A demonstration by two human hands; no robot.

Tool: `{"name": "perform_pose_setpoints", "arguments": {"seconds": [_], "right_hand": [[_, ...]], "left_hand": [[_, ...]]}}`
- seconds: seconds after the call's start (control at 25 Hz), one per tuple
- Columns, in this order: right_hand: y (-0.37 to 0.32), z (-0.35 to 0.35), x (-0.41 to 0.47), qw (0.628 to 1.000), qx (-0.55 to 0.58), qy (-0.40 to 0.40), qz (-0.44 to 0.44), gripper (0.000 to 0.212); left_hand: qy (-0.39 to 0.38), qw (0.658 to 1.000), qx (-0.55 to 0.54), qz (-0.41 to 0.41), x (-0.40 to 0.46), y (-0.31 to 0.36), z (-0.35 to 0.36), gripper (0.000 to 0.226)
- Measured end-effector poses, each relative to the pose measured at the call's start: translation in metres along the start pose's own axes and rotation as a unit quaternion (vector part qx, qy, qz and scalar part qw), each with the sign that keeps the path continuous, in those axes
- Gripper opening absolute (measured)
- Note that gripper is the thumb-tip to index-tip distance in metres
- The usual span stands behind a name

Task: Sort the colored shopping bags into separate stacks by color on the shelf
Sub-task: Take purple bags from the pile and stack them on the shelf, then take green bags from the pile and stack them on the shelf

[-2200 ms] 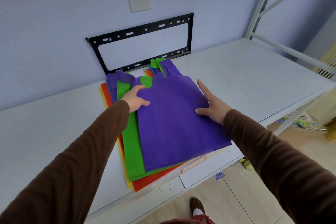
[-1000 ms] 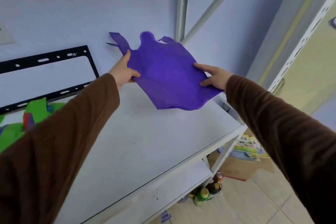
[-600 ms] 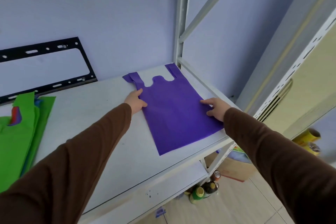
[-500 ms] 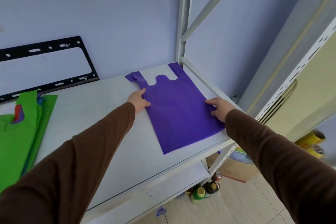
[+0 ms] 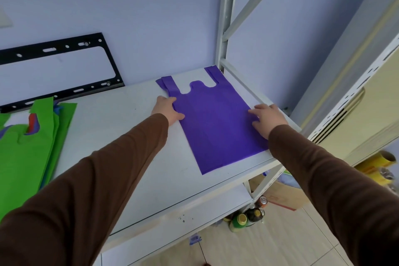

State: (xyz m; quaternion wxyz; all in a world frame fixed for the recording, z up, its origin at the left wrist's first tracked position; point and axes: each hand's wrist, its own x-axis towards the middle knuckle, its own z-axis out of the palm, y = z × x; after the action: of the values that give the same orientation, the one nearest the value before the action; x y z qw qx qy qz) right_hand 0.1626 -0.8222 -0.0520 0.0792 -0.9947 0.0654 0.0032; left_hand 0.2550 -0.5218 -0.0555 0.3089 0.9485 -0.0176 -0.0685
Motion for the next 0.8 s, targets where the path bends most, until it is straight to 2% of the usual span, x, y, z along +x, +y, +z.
{"name": "perform_pose_setpoints", "arguments": {"seconds": [0.08,0.36,0.52,0.8], "right_hand": [[-0.023,-0.008,-0.005,1.0,0.013,0.022,-0.014,0.041],[-0.148,-0.023,-0.028,0.995,0.024,0.039,-0.094,0.036],[-0.239,-0.019,-0.06,0.989,0.037,0.051,-0.131,0.035],[-0.414,0.015,-0.138,0.981,0.06,0.061,-0.172,0.031]], "left_hand": [[0.027,0.998,0.046,0.039,-0.009,-0.009,-0.014,0.065],[0.034,0.976,0.165,0.138,-0.067,-0.077,-0.092,0.038],[0.069,0.966,0.192,0.16,-0.109,-0.146,-0.153,0.034],[0.075,0.957,0.222,0.171,-0.189,-0.288,-0.259,0.035]]}}
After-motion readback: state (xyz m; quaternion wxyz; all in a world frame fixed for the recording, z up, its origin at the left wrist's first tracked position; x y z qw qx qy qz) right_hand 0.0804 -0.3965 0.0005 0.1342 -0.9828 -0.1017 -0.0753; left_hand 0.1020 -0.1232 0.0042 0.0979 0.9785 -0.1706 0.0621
